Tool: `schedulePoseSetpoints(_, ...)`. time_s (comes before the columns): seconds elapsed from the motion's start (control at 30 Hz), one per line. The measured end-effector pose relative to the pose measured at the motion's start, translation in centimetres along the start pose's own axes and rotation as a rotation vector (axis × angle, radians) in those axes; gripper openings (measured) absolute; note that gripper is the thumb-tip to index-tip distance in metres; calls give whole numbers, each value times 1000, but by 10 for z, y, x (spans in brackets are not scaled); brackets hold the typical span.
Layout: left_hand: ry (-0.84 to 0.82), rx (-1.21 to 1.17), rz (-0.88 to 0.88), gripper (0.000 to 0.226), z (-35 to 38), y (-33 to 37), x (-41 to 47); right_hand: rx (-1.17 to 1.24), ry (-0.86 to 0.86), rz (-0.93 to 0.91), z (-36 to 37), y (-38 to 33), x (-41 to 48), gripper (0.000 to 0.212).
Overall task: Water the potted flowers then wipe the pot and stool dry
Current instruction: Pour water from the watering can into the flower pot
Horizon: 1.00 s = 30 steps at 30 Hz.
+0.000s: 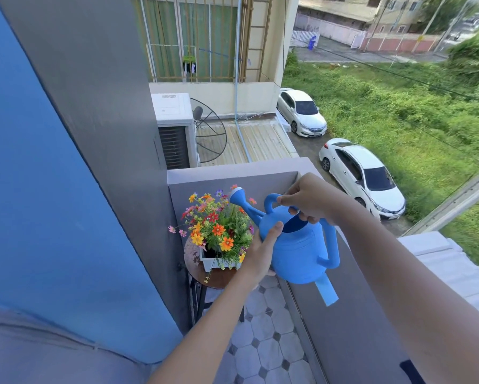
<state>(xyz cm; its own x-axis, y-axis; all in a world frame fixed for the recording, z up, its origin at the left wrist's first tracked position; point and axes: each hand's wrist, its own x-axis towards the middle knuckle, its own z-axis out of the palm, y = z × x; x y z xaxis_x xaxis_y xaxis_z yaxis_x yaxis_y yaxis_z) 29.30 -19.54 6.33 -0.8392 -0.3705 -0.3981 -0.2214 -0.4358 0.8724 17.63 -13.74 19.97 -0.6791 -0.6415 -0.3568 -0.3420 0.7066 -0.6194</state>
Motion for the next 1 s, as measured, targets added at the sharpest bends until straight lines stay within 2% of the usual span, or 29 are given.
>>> schedulePoseSetpoints(0.3,-3,37,-52,61,0,11,27,26,52,20,-9,1,20,31)
schedulePoseSetpoints(0.43,-41,44,-34,53,7,13,30,2,76,33,-14,5,23,34)
schedulePoseSetpoints(0.67,-25,27,1,59,-2,15,30,-12,68,-2,-10,-7,26,33)
schedulePoseSetpoints(0.83,46,-1,39,52,-25,16,22,0,19,-55,5,-30,28,33)
schedulePoseSetpoints(1.0,118,-20,104,22,-42,17,7,24,-57,-101,19,-46,25,31)
